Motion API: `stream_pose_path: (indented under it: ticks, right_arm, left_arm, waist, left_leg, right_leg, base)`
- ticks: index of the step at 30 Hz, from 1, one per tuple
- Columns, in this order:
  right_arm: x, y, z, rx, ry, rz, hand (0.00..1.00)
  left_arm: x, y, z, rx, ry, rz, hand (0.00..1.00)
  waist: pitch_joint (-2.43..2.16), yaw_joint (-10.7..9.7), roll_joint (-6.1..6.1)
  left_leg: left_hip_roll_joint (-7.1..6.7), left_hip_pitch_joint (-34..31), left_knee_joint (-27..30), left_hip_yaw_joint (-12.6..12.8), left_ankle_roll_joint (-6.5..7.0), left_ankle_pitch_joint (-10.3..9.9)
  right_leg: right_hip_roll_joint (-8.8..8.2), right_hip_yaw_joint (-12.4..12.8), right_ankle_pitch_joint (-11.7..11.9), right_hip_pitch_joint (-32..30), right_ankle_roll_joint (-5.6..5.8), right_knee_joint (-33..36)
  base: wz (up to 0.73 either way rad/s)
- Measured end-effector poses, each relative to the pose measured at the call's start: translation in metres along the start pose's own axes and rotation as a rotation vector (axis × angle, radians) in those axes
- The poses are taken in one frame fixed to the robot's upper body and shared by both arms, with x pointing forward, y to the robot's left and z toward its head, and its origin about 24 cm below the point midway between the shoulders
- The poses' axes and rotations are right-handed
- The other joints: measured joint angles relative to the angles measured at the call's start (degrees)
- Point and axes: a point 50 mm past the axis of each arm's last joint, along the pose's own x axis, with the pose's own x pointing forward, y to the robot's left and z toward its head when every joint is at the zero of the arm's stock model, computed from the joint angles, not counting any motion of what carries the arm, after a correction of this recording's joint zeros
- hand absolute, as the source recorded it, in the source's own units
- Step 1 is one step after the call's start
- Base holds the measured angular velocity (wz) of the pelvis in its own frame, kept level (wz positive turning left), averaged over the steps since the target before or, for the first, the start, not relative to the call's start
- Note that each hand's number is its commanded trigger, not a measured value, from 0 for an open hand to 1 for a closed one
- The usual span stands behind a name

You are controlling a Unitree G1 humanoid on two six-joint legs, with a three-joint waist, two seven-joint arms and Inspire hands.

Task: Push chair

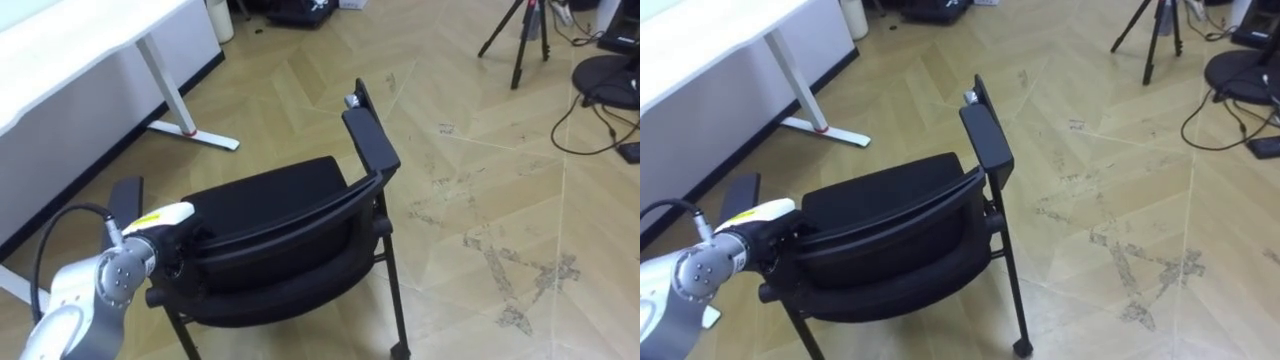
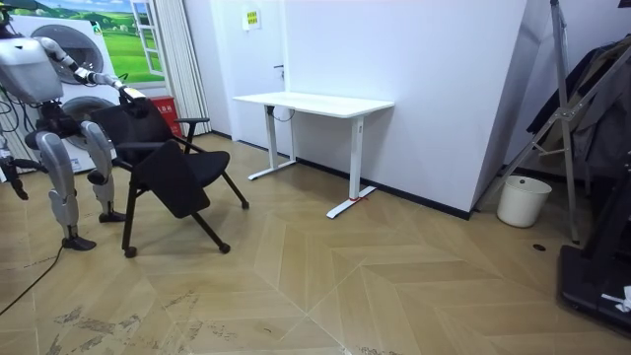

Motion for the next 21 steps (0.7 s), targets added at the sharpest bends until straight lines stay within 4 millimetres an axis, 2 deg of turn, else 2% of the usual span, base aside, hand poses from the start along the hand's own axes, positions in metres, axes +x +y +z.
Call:
stream_pose_path:
  ticks: [9,12,15,17,18,20,21]
  right_arm:
    - [0.0,0.001,0.009,0.015,-0.029,-0.005,0.0]
    - [-0.001,0.0,0.02,0.021,-0.069,-0.018,0.0]
    - [-0.003,-0.004,0.036,-0.04,-0.139,-0.038,0.0]
    - [-0.009,-0.014,0.061,-0.203,-0.224,-0.087,0.0]
    - [-0.012,-0.018,0.071,-0.255,-0.253,-0.109,0.0]
    - [-0.03,-0.033,0.118,-0.432,-0.411,-0.208,0.0]
    - [-0.035,-0.035,0.129,-0.461,-0.449,-0.23,0.0]
  left_arm:
    - [-0.006,0.003,0.002,0.002,-0.012,0.031,1.0]
    - [-0.008,0.005,0.003,0.013,-0.015,0.042,1.0]
    - [-0.013,0.009,0.006,0.034,-0.019,0.069,1.0]
    - [-0.018,0.011,0.005,0.041,-0.018,0.084,1.0]
    - [-0.019,0.011,0.004,0.04,-0.017,0.085,1.0]
    - [-0.021,0.015,0.005,0.048,-0.022,0.1,1.0]
    - [-0.021,0.017,0.005,0.052,-0.022,0.103,1.0]
  waist:
    - [-0.01,0.18,-0.06]
    - [0.0,0.11,-0.54]
    - [0.06,0.08,-1.63]
    - [0.0,0.5,-2.75]
    - [-0.02,0.57,-2.89]
    - [0.02,1.05,-3.21]
    - [0.09,1.14,-3.32]
  left_leg:
    - [-0.03,-0.75,0.31,-0.07,-0.01,-0.01]
    - [-0.08,-1.06,0.45,-0.15,-0.01,0.0]
    - [-0.13,-1.38,0.52,-0.6,-0.01,0.0]
    - [-0.14,-1.56,0.54,-0.51,-0.01,0.01]
    - [-0.17,-1.66,0.54,-0.44,-0.01,0.01]
    - [-0.23,-2.51,0.59,-0.17,0.01,0.03]
    - [-0.22,-2.56,0.61,-0.18,0.01,0.03]
  right_leg:
    - [-0.09,-0.04,0.03,-0.7,-0.04,-0.01]
    - [-0.2,-0.34,-0.01,-0.79,-0.03,-0.03]
    - [-0.25,-0.88,-0.01,-1.09,-0.03,-0.06]
    - [-0.28,-0.82,-0.01,-1.37,-0.04,0.27]
    - [-0.31,-0.77,-0.02,-1.57,-0.04,0.37]
    - [-0.37,-0.4,-0.1,-3.0,-0.01,1.31]
    - [-0.36,-0.41,-0.11,-3.07,-0.03,1.45]
  base:
    - [0.0]
    - [0.04]
    - [0.08]
    - [-0.02]
    - [-0.08]
    - [-0.07]
    - [0.0]
